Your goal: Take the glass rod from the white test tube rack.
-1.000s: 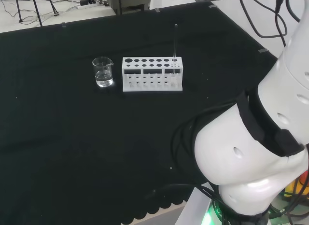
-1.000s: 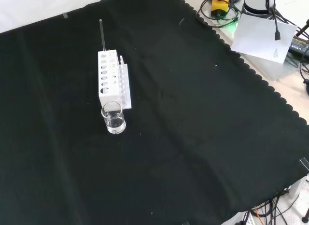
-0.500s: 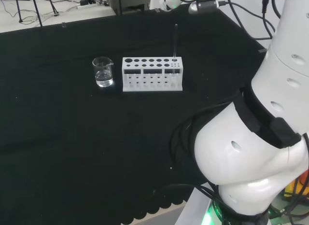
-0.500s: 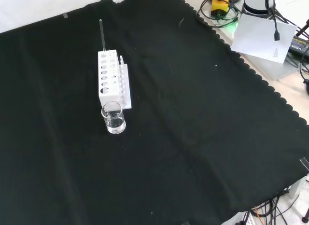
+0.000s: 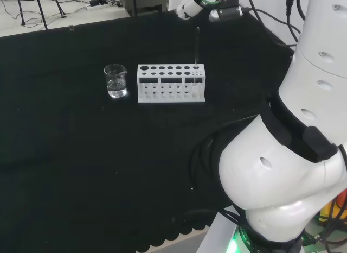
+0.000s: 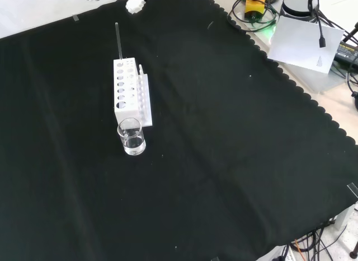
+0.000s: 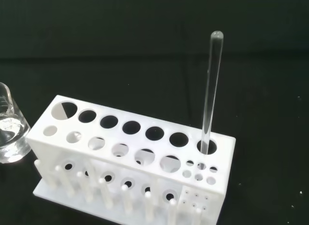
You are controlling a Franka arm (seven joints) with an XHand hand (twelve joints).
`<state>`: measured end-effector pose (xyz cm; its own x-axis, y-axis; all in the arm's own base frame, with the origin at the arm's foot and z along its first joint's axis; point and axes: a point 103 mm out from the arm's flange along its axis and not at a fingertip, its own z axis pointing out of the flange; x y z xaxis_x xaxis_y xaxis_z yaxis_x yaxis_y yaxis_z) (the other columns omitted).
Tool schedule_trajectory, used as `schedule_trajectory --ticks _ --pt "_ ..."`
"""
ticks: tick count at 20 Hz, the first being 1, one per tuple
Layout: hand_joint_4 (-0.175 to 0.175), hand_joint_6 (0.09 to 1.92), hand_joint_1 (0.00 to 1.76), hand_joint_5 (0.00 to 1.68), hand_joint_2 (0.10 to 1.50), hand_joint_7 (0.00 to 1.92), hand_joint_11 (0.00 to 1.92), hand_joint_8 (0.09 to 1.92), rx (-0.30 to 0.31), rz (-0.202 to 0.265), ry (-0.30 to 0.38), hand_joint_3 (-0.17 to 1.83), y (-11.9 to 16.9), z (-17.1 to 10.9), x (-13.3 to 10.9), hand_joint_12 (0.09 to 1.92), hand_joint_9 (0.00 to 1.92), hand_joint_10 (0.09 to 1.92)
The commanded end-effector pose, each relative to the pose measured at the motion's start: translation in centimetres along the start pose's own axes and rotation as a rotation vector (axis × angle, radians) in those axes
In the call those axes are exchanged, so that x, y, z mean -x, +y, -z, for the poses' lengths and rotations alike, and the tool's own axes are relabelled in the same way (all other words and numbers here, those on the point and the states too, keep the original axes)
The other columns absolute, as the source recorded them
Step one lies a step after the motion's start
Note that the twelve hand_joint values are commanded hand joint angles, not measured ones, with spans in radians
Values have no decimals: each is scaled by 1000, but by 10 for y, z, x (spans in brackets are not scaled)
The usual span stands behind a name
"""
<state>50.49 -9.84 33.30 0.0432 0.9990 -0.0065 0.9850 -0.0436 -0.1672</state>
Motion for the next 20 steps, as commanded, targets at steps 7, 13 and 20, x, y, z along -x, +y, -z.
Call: schedule_trajectory --ticks 7,13,20 --pt "-109 87 578 139 875 221 0 899 -50 -51 20 577 13 -36 36 1417 364 876" --pt "-112 87 572 152 879 274 9 918 -65 -53 14 577 16 -47 39 1430 417 888" --pt "-125 87 574 212 885 463 127 940 -96 -52 10 578 22 -61 39 1420 620 891"
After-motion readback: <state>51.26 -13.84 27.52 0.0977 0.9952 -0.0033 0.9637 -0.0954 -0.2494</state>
